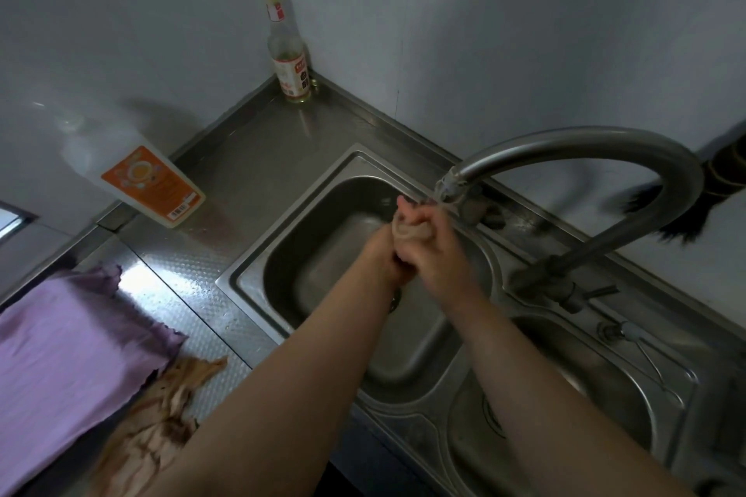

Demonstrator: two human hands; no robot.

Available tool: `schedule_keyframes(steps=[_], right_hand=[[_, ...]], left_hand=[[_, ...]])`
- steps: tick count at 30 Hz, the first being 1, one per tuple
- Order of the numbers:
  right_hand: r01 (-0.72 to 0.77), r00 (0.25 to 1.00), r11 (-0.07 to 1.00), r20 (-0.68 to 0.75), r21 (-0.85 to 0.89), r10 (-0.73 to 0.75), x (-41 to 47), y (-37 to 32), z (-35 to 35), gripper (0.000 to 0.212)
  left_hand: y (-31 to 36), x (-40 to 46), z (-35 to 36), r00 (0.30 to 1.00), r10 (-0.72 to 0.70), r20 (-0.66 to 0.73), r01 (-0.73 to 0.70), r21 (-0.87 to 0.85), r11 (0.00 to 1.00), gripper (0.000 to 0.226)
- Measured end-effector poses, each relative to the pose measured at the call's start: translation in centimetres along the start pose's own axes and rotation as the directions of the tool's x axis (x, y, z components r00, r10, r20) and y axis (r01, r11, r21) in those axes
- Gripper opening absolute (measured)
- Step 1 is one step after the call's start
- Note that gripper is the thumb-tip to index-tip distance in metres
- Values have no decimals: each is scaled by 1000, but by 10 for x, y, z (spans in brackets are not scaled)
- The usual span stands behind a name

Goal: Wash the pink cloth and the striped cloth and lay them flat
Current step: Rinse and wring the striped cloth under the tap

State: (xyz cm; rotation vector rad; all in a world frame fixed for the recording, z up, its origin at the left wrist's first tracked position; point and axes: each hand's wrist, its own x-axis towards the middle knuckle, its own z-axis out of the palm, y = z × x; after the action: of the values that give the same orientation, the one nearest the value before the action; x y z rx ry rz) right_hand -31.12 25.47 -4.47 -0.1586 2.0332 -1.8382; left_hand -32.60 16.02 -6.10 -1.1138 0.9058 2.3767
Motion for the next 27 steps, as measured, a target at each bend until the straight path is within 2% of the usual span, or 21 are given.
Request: schedule_keyframes(steps=[2, 3, 4, 6, 10, 13, 14, 17, 19, 21, 23, 25, 27], right_hand=[[99, 994, 978, -33, -184, -107, -1, 2, 11, 42], [96, 991, 970, -73, -224, -115, 3, 5, 10, 51], [55, 993, 977, -95, -208, -76, 5, 0, 9, 54], [-33, 994, 995, -103, -91, 24, 9, -5, 7, 47], [9, 993, 997, -120, -80, -18, 8, -14, 7, 27], [-5, 997, 997, -81, 72, 11, 5, -12, 7, 32], [4, 999, 996, -53, 85, 1, 3, -11, 8, 34], [67, 998, 998, 1, -6, -67, -2, -9, 17, 35], [85, 996, 993, -12, -83, -86, 6, -10, 16, 30], [36, 995, 994, -86, -107, -45, 12, -12, 10, 20], [-52, 981, 998, -187, -38, 44, 19, -7, 6, 19], [-73, 973, 997, -221, 5, 72, 21, -7, 8, 24], [-69, 956, 992, -276, 108, 97, 24, -12, 13, 20]], left_hand=[[-1, -5, 7, 998, 40, 50, -40, -4, 999, 19], [-3, -11, 10, 992, 62, 106, -58, -40, 998, 12], [-5, -15, 13, 985, 98, 144, -87, -81, 993, 12], [-14, -11, 14, 986, 137, 92, -127, -108, 986, 20], [-17, -12, 9, 996, 85, -41, -85, 6, 996, 40], [5, -17, 4, 1000, -17, -25, 14, -119, 993, 66], [9, -18, 2, 999, -23, -28, 19, -119, 993, 67], [5, -16, 1, 996, 63, 56, -58, -94, 994, 37], [-1, -15, 1, 991, 63, 116, -55, -68, 996, 37], [-2, -19, 2, 980, 34, 195, -15, -100, 995, 58], [-4, -20, 1, 967, 4, 253, 19, -90, 996, 85], [-2, -23, 0, 953, 15, 302, 27, -132, 991, 95], [1, -25, 1, 949, 40, 314, 40, -243, 969, 99]])
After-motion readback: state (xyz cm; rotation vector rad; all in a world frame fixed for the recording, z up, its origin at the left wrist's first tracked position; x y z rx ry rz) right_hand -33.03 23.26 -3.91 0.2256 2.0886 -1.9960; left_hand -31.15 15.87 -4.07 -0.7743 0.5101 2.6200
